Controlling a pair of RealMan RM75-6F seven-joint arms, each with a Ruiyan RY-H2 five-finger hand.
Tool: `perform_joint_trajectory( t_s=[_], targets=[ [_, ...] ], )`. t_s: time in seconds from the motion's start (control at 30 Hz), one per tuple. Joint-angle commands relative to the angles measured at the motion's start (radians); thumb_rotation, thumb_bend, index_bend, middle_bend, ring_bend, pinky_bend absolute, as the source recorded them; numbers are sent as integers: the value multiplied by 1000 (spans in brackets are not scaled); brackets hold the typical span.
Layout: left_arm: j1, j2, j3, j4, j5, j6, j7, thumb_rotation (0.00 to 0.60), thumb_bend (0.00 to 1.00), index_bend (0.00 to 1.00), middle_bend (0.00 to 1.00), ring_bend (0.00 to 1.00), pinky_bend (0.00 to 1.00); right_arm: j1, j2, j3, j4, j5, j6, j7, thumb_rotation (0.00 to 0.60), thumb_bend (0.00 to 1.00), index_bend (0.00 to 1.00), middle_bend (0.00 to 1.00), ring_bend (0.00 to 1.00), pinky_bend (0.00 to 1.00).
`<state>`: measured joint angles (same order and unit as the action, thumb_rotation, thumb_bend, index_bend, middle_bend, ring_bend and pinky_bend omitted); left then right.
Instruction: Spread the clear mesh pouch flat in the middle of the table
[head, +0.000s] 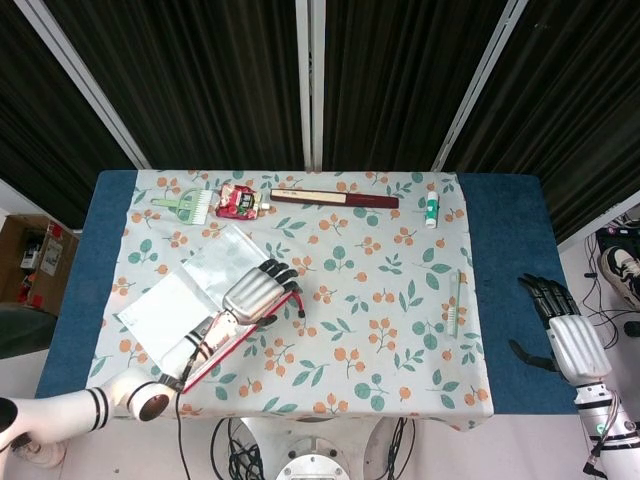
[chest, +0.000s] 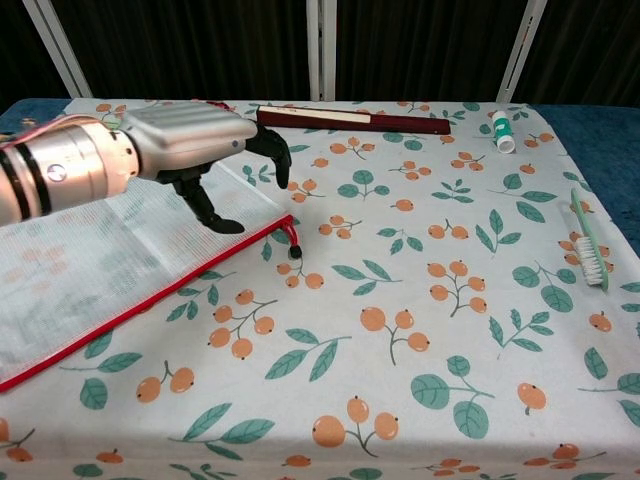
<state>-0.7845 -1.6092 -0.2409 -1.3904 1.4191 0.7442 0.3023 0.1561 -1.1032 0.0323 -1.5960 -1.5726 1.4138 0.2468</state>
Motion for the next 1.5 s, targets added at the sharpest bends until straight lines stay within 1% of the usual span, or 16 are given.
perform_joint_trajectory(
  t_s=[0.03, 0.23, 0.37, 0.57, 0.7, 0.87, 1.23, 1.5],
  targets=[
    [-50, -47, -5, 64, -53, -48, 27, 600, 243, 350, 173, 138, 175, 0, -1, 1, 3, 5, -2, 3, 600, 176, 9, 49, 0, 0],
    [-93, -110, 11, 154, -109, -70, 52, 600, 263, 382, 173, 138, 174, 0, -7, 1, 17, 16, -10, 14, 600, 176, 9, 49, 0, 0],
    [-117, -139, 14, 194, -135, -81, 39, 600, 262, 387, 173, 138, 174, 2, -6, 2, 16, 17, -12, 12, 600, 176, 9, 49, 0, 0],
    [-155, -170, 19, 242, -179, -101, 62, 600, 259, 398, 173, 138, 173, 2, -3, 2, 14, 20, -14, 9, 600, 176, 9, 49, 0, 0],
    [-179, -181, 24, 257, -215, -120, 87, 600, 254, 420, 173, 138, 171, -1, -6, 0, 18, 22, -13, 12, 600, 176, 9, 49, 0, 0],
    [-195, -191, 27, 266, -251, -114, 106, 600, 253, 472, 173, 138, 171, -4, -8, -1, 25, 23, -10, 19, 600, 176, 9, 49, 0, 0],
    [-215, -199, 47, 276, -301, -104, 129, 600, 256, 523, 173, 138, 170, -3, -8, 1, 34, 21, -9, 29, 600, 176, 9, 49, 0, 0],
    [-224, -205, 58, 279, -323, -88, 135, 600, 312, 541, 173, 138, 171, -7, -8, -1, 41, 19, -3, 39, 600, 176, 9, 49, 0, 0]
  ],
)
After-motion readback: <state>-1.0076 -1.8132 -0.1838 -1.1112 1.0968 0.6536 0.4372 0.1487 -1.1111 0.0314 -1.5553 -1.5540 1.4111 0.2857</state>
